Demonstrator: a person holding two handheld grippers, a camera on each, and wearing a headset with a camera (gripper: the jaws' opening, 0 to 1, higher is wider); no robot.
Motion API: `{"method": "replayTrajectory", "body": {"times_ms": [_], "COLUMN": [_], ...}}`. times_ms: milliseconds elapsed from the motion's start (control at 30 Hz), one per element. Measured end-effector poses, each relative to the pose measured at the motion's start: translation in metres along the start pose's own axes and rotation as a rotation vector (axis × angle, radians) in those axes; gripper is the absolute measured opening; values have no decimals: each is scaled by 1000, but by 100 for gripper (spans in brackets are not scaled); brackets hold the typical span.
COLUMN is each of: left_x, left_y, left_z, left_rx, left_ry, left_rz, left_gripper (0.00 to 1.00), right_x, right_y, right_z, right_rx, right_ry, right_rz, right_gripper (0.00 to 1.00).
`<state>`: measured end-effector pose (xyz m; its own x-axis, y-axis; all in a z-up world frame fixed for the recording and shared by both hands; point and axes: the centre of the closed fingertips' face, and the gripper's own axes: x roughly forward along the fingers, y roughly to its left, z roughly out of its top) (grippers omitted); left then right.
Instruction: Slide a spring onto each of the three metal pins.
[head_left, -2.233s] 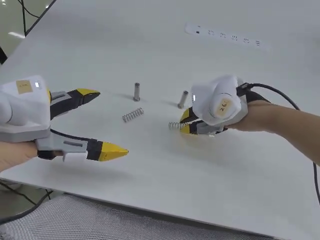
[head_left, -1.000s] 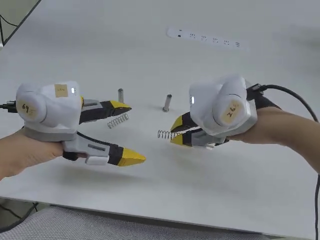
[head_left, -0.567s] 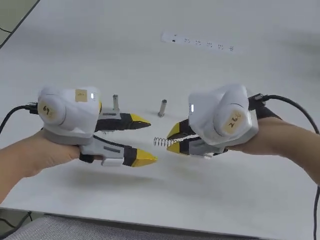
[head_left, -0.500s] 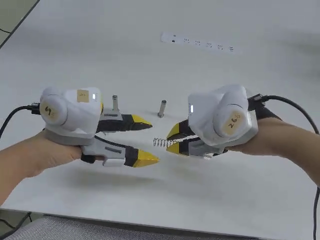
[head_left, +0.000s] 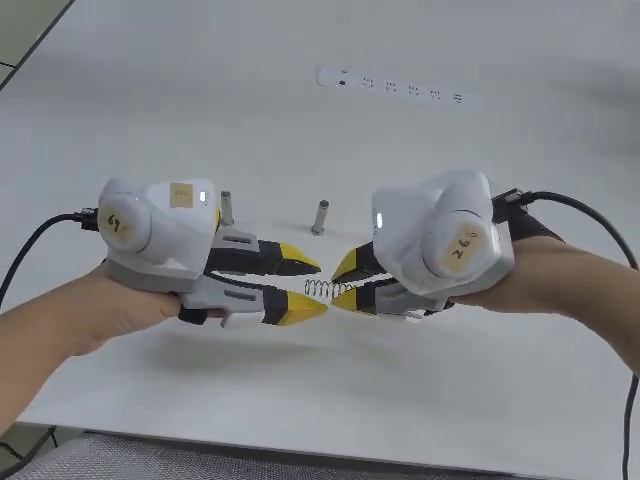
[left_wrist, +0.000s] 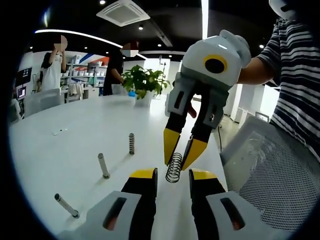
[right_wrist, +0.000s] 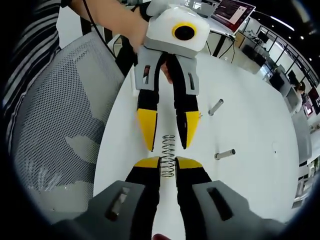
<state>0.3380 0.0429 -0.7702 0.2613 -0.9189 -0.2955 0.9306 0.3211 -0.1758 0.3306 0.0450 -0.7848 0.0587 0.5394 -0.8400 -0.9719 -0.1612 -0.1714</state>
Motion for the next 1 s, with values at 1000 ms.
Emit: {"method": "replayTrajectory", "body": {"times_ms": [1000], "left_x": [2], "left_y": [-5], "left_z": [3], "left_rx": [0], "left_ry": [-17], "left_rz": [-24], "left_gripper": [9], "right_x": [-3], "right_y": [2], "right_z": [3], "right_rx": [-22], "right_ry": [-5], "right_rz": [11], "right_gripper": [13]}}
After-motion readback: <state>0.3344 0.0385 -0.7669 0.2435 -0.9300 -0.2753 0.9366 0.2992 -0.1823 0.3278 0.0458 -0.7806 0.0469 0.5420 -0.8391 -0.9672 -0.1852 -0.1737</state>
